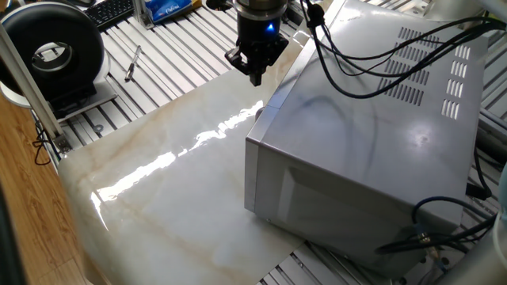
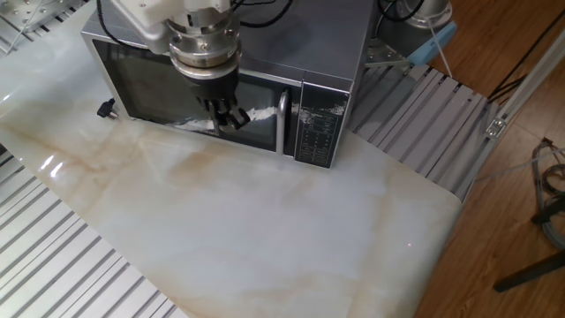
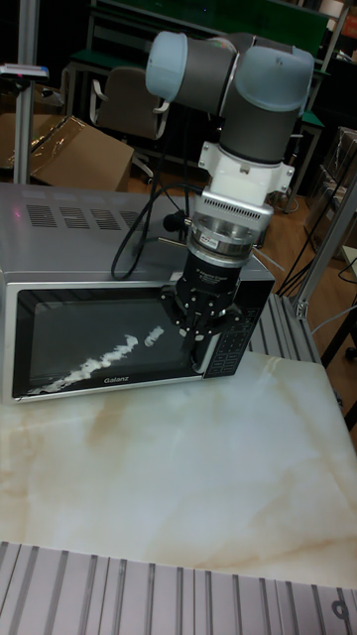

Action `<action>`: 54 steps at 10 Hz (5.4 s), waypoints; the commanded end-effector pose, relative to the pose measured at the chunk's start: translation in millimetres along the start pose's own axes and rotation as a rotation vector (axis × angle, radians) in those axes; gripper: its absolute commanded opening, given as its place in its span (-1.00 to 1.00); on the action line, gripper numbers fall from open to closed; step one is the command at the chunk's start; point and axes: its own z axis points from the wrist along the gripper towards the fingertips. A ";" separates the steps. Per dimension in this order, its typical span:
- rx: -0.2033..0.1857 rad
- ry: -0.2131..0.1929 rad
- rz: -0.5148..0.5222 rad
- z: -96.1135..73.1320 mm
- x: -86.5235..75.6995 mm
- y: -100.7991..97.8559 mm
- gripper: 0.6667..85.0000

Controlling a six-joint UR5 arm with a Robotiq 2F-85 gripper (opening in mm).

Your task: Open the microwave door

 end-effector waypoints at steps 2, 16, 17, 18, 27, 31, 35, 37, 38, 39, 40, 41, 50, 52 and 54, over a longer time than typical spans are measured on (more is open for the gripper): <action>-0.021 -0.014 -0.012 -11.9 0.8 11.4 -0.99; -0.045 -0.026 -0.048 -6.1 39.5 28.2 -0.99; -0.026 -0.039 -0.074 -5.6 35.6 23.9 -0.99; -0.018 -0.050 -0.101 -5.6 32.8 22.0 -0.99; 0.002 -0.038 -0.330 -5.5 35.8 17.7 -0.99; 0.042 -0.050 -0.317 -5.8 31.2 8.1 -0.99; -0.041 -0.058 -0.402 -5.9 33.0 30.0 -0.99; -0.036 -0.047 -0.390 -5.7 35.5 28.3 -0.99; -0.044 -0.046 -0.386 -5.8 36.2 30.2 -0.99; -0.032 -0.048 -0.387 -5.7 34.9 27.2 -0.99; -0.020 -0.031 -0.378 -8.4 38.6 30.2 -0.99; -0.017 -0.019 -0.364 -13.6 41.6 38.2 -0.99; 0.058 0.018 -0.435 -25.0 55.2 47.3 -0.70; 0.044 0.023 -0.462 -25.0 57.1 50.6 -0.45; 0.048 0.024 -0.490 -26.6 57.7 49.1 -0.28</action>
